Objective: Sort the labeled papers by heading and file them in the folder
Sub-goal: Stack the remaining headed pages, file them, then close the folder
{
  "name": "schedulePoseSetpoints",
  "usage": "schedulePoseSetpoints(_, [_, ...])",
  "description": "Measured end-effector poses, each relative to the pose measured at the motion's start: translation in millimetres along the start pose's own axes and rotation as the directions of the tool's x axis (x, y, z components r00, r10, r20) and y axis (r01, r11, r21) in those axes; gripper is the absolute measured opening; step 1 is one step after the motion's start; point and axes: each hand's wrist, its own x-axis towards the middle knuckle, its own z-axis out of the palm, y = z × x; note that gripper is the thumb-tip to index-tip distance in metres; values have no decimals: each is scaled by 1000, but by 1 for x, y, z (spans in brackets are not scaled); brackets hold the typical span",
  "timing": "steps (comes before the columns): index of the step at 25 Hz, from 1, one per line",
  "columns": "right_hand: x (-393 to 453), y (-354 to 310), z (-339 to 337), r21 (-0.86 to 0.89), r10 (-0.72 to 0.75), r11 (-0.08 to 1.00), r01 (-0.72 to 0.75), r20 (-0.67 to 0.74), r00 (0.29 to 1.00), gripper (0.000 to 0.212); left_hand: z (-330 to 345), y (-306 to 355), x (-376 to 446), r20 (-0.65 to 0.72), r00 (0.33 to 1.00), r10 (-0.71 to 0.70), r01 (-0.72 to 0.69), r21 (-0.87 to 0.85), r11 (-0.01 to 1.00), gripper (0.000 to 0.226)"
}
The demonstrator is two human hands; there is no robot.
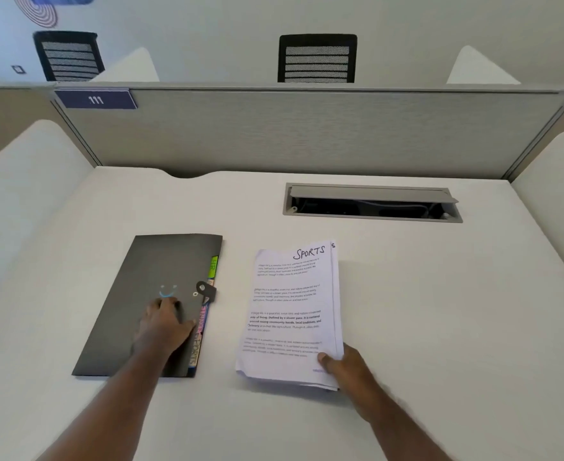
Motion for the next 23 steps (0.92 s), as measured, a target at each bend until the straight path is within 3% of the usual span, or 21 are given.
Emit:
schedulePoseSetpoints(4, [-1, 0, 24, -7, -19, 1000, 19, -31, 999, 22, -1, 5, -5, 23, 999, 37, -40, 121, 992, 70])
schedulePoseSetpoints(9, [-4, 6, 31, -98, -64, 994, 57, -68, 996, 23, -5, 28, -9, 82, 988, 133, -144, 151, 978, 44])
schedulePoseSetpoints(14, [-8, 6, 32, -124, -89, 989, 78, -86, 992, 20, -31, 38, -28, -53, 952, 300, -293, 113, 949, 45])
schedulePoseSetpoints(21, [-9, 4, 32, -117, -84, 990, 74, -80, 993, 21, -73, 25, -24, -166, 948, 272, -229, 241, 943, 36])
schedulePoseSetpoints(23, [-9, 4, 32, -121, -90, 989, 80, -84, 992, 20, -78, 23, -25, -139, 952, 273, -229, 270, 935, 50])
